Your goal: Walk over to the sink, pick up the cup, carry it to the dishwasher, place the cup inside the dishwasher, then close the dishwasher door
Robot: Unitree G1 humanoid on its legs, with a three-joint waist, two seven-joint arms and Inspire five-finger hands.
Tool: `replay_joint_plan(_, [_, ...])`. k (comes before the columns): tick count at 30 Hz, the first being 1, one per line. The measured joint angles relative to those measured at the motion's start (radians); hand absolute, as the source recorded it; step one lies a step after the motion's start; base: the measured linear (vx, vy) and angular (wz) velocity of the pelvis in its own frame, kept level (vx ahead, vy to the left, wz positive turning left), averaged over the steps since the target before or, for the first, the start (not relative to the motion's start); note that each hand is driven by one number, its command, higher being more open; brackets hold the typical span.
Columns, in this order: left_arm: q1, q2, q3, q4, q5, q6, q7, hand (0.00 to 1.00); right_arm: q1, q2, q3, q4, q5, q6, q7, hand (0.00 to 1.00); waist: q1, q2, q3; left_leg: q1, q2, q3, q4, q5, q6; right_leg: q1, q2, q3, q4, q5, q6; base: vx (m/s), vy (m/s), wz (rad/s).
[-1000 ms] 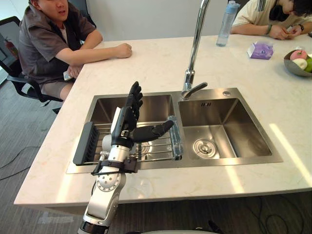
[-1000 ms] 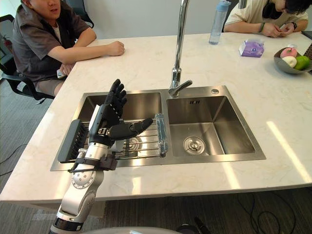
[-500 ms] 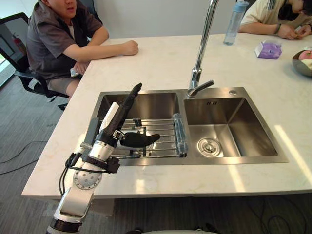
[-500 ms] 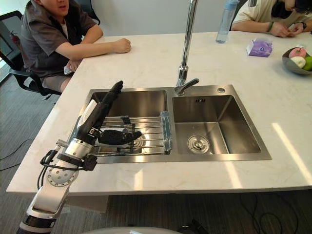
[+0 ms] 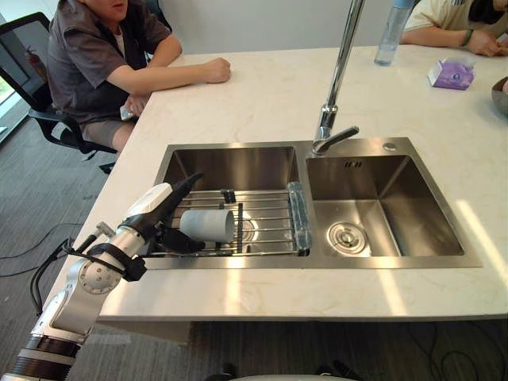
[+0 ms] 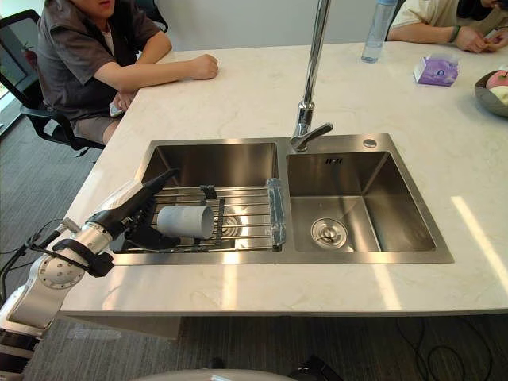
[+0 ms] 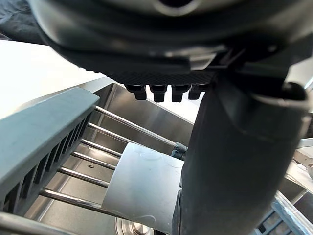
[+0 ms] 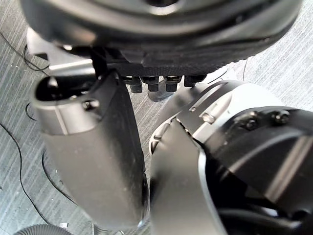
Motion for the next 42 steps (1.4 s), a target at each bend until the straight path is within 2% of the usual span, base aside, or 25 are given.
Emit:
replay_joint_plan(4, [-0.002,0.000,0.002,0.000,0.051,-0.011,0.040,1.00,0.000,0.001,-0.012,0.000,0.000,0.000,0.001,1.00,-0.001,0.003,0.002,0.000,-0.001,0.000,0.000,0.000,0.000,0.000,-0.001,0.001,-0.002,0.001,0.001,-0.02,0.000,0.00])
replay_joint_plan(10, [-0.002,-0.001,0.002,0.003,0.082,-0.028,0.043,1.00,0.001,0.006,-0.049,-0.004,0.000,0.001,0.004,1.00,-0.003,0.010,0.005,0.000,-0.001,0.004,0.000,0.000,0.000,-0.003,-0.001,0.005,-0.005,0.002,0.002,-0.04,-0.002,-0.01])
replay_joint_plan(14, [-0.003,-0.005,0.000,0.004,0.102,-0.040,0.022,1.00,0.000,0.005,-0.050,-0.012,0.000,0.001,0.004,1.00,-0.009,0.018,0.010,0.000,-0.001,0.010,-0.003,0.000,0.000,-0.008,-0.001,0.011,-0.005,0.003,0.003,-0.01,0.000,-0.04])
replay_joint_plan(18, [-0.010,-0.005,-0.009,0.026,0.120,-0.084,-0.014,1.00,0.000,0.006,-0.064,-0.021,0.000,0.001,0.004,1.00,-0.015,0.022,0.011,0.005,-0.001,0.022,-0.005,-0.001,0.001,-0.013,-0.002,0.022,-0.005,0.005,0.003,-0.01,0.001,-0.07])
replay_joint_plan(26, [-0.035,-0.004,-0.043,0.038,0.123,-0.105,-0.054,1.00,0.002,0.007,-0.069,-0.022,0.000,-0.010,0.005,1.00,-0.025,0.025,0.010,0.005,-0.011,0.026,0.000,-0.001,0.005,-0.013,-0.012,0.027,-0.005,0.014,0.006,-0.04,0.004,-0.02])
replay_joint_plan(35, [-0.087,0.015,-0.085,0.062,0.120,-0.119,-0.154,1.00,0.007,0.003,-0.068,-0.024,0.000,-0.008,0.005,1.00,-0.026,0.030,0.006,0.005,-0.012,0.025,0.000,-0.001,0.007,-0.014,-0.013,0.027,-0.005,0.015,0.006,-0.01,-0.001,0.00])
replay_joint_plan(42, [-0.155,0.069,-0.124,0.084,0.090,-0.116,-0.290,1.00,0.009,0.002,-0.068,-0.027,0.000,-0.008,0.015,1.00,-0.031,0.030,0.006,0.005,-0.012,0.031,0.000,-0.001,0.007,-0.016,-0.013,0.032,-0.005,0.016,0.006,0.00,0.000,0.00])
